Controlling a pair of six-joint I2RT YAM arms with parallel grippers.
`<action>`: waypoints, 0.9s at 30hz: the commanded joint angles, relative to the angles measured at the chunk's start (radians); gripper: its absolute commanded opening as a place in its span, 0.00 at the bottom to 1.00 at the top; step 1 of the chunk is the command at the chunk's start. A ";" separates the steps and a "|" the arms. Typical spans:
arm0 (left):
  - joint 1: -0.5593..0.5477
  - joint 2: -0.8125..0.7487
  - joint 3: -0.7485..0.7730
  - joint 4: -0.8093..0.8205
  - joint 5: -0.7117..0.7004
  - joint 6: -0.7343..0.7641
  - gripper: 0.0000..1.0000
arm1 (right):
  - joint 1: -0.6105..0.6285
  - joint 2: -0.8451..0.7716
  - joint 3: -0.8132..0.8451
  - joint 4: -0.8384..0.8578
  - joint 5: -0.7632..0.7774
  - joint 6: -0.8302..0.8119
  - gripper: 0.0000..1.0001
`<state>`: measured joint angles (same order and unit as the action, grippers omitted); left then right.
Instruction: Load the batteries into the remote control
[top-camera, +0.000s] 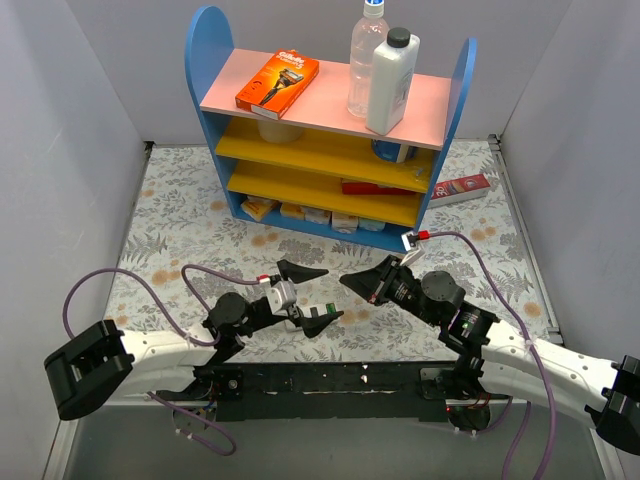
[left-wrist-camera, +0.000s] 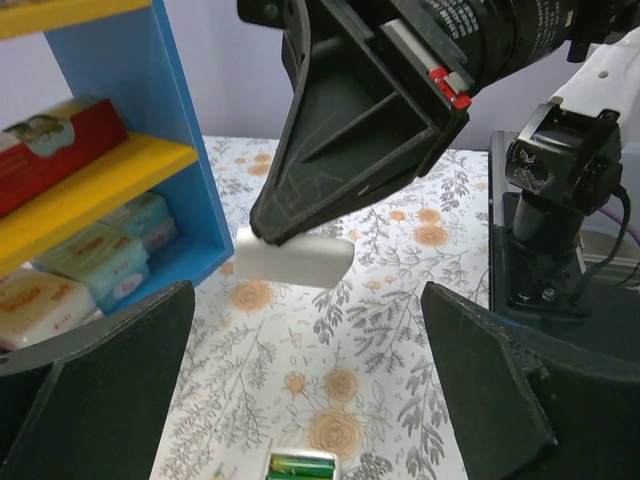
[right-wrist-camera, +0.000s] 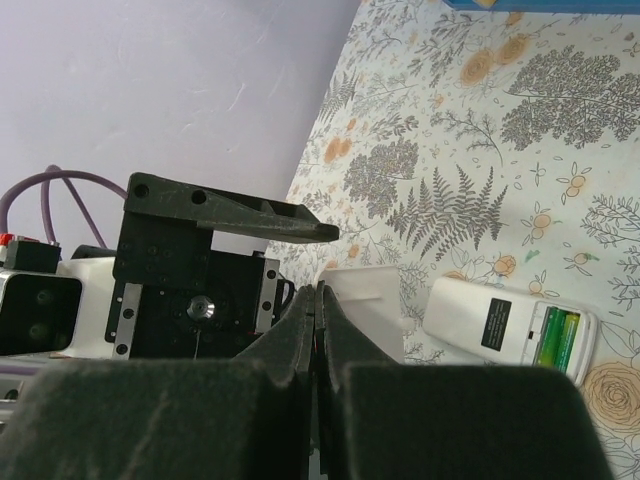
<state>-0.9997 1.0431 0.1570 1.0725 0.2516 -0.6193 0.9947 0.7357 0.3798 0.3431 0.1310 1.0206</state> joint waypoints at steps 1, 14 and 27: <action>-0.013 0.041 0.038 0.093 -0.017 0.101 0.98 | -0.007 -0.001 0.047 0.056 -0.027 0.013 0.01; -0.016 0.195 0.082 0.210 -0.028 0.096 0.93 | -0.007 -0.004 0.027 0.097 -0.047 0.049 0.01; -0.019 0.239 0.082 0.268 -0.063 0.079 0.78 | -0.007 0.002 0.016 0.116 -0.056 0.064 0.01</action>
<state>-1.0126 1.2755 0.2138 1.2911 0.2111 -0.5407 0.9901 0.7395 0.3798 0.3904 0.0898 1.0737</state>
